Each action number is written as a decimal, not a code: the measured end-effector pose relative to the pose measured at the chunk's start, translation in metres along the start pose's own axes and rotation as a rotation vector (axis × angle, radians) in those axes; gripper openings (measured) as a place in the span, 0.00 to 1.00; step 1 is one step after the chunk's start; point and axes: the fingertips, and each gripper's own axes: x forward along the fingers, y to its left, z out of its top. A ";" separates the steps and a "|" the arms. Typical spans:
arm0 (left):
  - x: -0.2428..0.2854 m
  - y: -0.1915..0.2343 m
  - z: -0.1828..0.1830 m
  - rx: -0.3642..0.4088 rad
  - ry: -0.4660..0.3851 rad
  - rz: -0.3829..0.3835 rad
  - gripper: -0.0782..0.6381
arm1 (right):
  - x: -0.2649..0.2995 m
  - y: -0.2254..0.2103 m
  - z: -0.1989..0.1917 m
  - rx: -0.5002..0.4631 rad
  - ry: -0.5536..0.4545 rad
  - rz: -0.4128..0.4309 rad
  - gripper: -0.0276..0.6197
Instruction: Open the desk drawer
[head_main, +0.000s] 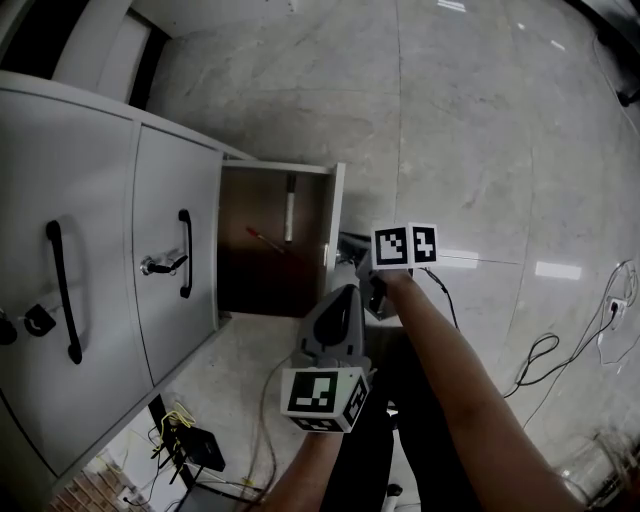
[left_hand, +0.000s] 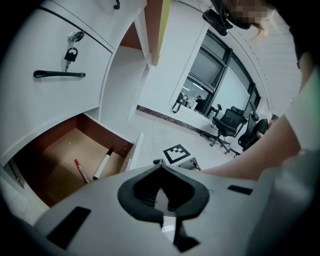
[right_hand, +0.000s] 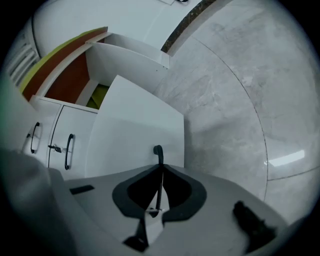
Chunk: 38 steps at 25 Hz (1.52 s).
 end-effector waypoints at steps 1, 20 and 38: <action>0.000 0.001 -0.002 0.003 0.003 -0.002 0.12 | 0.000 -0.001 0.001 0.013 -0.015 0.018 0.08; -0.028 -0.030 0.056 0.077 0.062 0.002 0.12 | -0.105 0.104 0.041 -0.144 -0.093 -0.016 0.09; -0.138 -0.075 0.157 0.099 0.001 0.002 0.12 | -0.228 0.292 0.036 -0.496 -0.301 -0.114 0.06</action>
